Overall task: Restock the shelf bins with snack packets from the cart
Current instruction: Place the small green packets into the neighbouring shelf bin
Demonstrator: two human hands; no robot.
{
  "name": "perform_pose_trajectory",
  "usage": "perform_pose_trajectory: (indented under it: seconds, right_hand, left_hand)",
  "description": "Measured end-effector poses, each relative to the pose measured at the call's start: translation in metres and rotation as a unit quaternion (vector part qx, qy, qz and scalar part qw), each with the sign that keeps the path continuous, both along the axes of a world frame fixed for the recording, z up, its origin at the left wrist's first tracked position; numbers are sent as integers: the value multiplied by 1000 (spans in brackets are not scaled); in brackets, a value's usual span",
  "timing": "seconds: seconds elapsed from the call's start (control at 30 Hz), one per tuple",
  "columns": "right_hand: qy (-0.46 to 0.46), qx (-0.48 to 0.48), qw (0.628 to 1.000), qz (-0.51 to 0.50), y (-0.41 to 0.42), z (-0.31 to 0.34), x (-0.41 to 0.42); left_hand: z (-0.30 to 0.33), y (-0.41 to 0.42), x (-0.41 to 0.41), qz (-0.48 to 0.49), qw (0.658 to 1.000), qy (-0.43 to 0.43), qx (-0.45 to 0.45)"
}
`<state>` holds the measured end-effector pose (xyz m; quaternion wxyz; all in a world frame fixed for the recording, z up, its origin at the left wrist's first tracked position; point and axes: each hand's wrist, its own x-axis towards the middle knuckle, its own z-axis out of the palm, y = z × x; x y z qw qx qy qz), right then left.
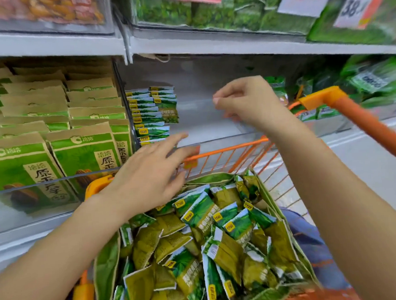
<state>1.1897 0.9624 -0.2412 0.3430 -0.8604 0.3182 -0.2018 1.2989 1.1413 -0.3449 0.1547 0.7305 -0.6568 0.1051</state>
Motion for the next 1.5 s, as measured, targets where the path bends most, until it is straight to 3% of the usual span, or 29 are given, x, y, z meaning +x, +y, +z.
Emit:
perform_pose_trajectory:
  seconds: [0.07, 0.17, 0.3, 0.37, 0.47, 0.5, 0.6, 0.67, 0.77, 0.87, 0.93, 1.0, 1.07, 1.13, 1.2, 1.5]
  right_hand:
    - [142, -86, 986, -6, 5, 2, -37]
    - [388, -125, 913, 21, 23, -13, -83]
    - [534, -138, 834, 15, 40, -42, -116]
    - [560, -106, 822, 16, 44, -48, -127]
    - [507, 31, 861, 15, 47, -56, -136]
    - [491, 32, 870, 12, 49, -57, -137]
    - [457, -92, 885, 14, 45, -46, -133]
    - [375, -31, 926, 26, 45, -33, -123]
    - [188, 141, 972, 27, 53, -25, -99]
    - [63, 244, 968, 25, 63, -26, -72]
    - [-17, 332, 943, 30, 69, -29, -56]
    - [-102, 404, 909, 20, 72, -33, -44]
    - [-164, 417, 894, -3, 71, -39, -38]
    - [-186, 374, 908, -35, 66, -45, -37]
    - [-187, 333, 922, -62, 63, -47, -40]
    - [-110, 306, 945, 41, 78, -44, -49]
  left_hand:
    - [5, 4, -6, -9, 1000, 21, -22]
    - [7, 11, -14, -28, 998, 40, -44]
    - [5, 18, -19, -29, 998, 39, -39]
    - [3, 21, -17, -33, 997, 53, -35]
    - [-1, 23, -12, -35, 997, 51, -38]
    - [-2, 24, -11, -34, 998, 49, -36]
    - [-3, 26, -11, -36, 998, 47, -30]
    - [0, 26, -14, -35, 997, 64, -39]
    - [7, 25, -22, -44, 971, 235, -21]
    - [19, 27, -39, -82, 909, 405, 56]
    - [18, 25, -48, -58, 911, 404, 51]
    - [14, 21, -48, -18, 905, 425, -10]
    - [16, 19, -44, 13, 830, 553, -65]
    - [22, 18, -39, 35, 753, 653, -72]
    - [28, 19, -37, 31, 713, 697, -66]
    - [36, 19, -37, 19, 712, 697, -85]
